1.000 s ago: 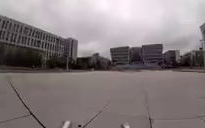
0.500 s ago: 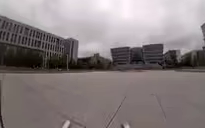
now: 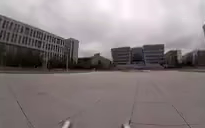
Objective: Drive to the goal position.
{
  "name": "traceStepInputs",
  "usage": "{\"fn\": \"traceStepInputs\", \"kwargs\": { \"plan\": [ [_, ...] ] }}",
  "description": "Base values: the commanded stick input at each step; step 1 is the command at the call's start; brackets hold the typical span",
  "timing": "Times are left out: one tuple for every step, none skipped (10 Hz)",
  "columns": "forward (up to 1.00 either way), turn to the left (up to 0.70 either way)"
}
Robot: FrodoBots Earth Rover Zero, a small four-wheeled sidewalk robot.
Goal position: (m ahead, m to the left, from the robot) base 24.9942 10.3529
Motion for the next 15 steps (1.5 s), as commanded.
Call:
{"fn": "traceStepInputs", "kwargs": {
  "plan": [
    [1.00, 0.00],
    [1.00, 0.00],
    [1.00, 0.00],
    [1.00, 0.00],
    [1.00, 0.00],
    [1.00, -0.13],
    [1.00, -0.31],
    [1.00, -0.31],
    [1.00, -0.30],
    [1.00, -0.30],
    [1.00, -0.30],
    [1.00, -0.30],
    [1.00, -0.29],
    [1.00, -0.22],
    [1.00, 0.00]
  ]
}}
